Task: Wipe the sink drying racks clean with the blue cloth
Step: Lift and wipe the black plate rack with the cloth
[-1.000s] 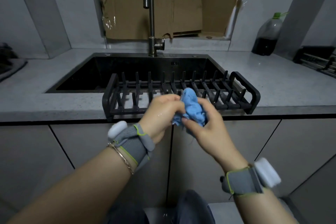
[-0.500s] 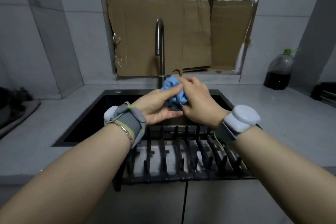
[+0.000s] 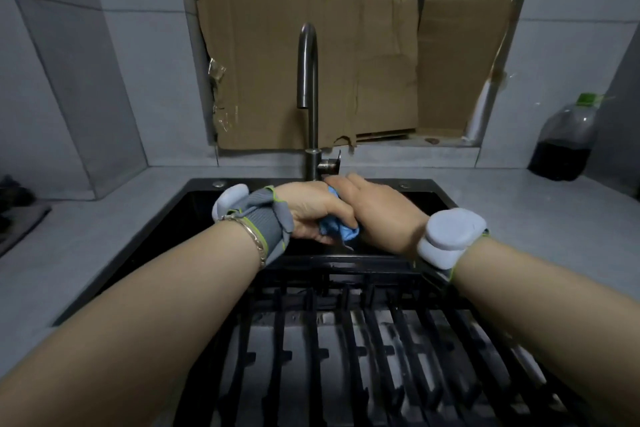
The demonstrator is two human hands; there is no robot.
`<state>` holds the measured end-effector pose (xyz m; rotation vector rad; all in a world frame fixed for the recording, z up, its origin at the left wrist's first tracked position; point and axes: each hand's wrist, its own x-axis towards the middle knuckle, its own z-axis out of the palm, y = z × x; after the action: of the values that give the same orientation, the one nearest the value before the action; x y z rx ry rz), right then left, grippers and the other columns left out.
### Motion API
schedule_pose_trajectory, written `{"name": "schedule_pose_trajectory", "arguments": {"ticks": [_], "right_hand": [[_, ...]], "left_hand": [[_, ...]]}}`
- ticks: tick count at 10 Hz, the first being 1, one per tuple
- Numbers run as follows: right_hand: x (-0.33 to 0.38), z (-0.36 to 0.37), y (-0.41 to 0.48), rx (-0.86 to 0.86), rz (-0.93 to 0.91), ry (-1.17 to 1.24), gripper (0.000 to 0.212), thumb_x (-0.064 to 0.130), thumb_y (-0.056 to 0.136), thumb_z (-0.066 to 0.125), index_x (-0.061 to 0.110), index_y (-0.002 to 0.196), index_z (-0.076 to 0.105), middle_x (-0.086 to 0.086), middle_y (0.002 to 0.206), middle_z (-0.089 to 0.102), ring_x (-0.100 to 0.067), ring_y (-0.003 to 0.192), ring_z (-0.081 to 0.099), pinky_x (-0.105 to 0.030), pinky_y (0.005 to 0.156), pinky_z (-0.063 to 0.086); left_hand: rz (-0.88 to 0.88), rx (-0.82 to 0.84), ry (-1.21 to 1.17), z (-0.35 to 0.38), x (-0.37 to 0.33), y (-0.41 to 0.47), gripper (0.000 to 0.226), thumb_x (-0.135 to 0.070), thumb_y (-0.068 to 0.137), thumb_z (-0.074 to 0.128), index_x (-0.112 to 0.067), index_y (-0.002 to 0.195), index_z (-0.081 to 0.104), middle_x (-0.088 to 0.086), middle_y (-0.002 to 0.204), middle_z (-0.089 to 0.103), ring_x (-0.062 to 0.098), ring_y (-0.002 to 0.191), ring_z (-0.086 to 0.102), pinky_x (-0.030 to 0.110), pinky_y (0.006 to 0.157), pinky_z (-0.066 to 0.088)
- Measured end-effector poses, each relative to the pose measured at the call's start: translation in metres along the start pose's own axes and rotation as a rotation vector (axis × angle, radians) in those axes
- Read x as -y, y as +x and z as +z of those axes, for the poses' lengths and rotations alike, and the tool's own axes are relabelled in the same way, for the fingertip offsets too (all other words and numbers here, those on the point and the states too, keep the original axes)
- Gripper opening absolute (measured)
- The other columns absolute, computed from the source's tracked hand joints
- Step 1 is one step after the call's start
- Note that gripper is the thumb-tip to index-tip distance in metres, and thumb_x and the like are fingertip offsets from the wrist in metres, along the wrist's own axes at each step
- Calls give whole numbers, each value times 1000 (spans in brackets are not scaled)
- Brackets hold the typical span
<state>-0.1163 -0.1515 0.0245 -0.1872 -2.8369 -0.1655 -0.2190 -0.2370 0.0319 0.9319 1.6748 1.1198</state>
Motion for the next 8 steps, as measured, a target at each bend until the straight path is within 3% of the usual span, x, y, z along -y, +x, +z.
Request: {"name": "schedule_pose_trajectory", "arguments": {"ticks": [1, 3, 4, 5, 6, 7, 8], "right_hand": [[-6, 0, 8, -12, 17, -221, 38, 21, 92, 48, 12, 127, 40, -8, 118, 48, -30, 96, 57, -33, 64, 38], [-9, 3, 15, 53, -44, -394, 28, 18, 94, 43, 8, 120, 41, -8, 118, 45, -28, 96, 58, -32, 58, 34], [-11, 8, 18, 83, -51, -436, 24, 15, 96, 37, 7, 118, 41, -10, 117, 51, -30, 93, 60, -32, 58, 34], [-12, 13, 20, 89, -22, -454, 21, 13, 95, 37, 6, 114, 42, -11, 103, 64, -31, 86, 62, -32, 57, 37], [-12, 19, 22, 78, 29, -487, 22, 9, 94, 36, 4, 114, 44, -12, 102, 65, -32, 88, 63, -33, 58, 37], [-7, 26, 27, 174, 150, -487, 21, 7, 92, 38, 8, 105, 55, -9, 107, 65, -30, 93, 62, -32, 61, 35], [-7, 33, 36, 294, 258, -408, 19, 10, 92, 41, 13, 98, 59, -6, 108, 64, -27, 96, 61, -30, 65, 35]], "left_hand": [[-31, -9, -37, 1, -1, 12, 23, 15, 85, 49, -6, 77, 53, 7, 71, 58, 11, 65, 59, 19, 53, 53], [-97, -11, 93, 6, 8, 26, 20, 11, 86, 52, -3, 71, 53, 10, 67, 57, 4, 34, 40, 10, 31, 27], [-113, -63, 235, 5, 12, 33, 24, 2, 83, 62, -8, 65, 49, 1, 49, 50, 4, 32, 35, 10, 31, 22], [-86, -154, 571, 7, 11, 37, 23, -15, 77, 74, -10, 68, 54, 1, 54, 51, 13, 44, 44, 15, 38, 30], [-8, -268, 900, 11, 11, 39, 23, -21, 80, 71, -4, 93, 61, 2, 67, 48, 20, 77, 56, 23, 50, 37], [6, -342, 989, 10, 18, 48, 10, -17, 85, 63, -11, 87, 54, -2, 64, 40, 28, 99, 62, 25, 60, 38], [40, -426, 1258, 5, 25, 49, 16, -17, 91, 50, -11, 102, 61, 5, 83, 54, 29, 106, 59, 27, 72, 38]]}}
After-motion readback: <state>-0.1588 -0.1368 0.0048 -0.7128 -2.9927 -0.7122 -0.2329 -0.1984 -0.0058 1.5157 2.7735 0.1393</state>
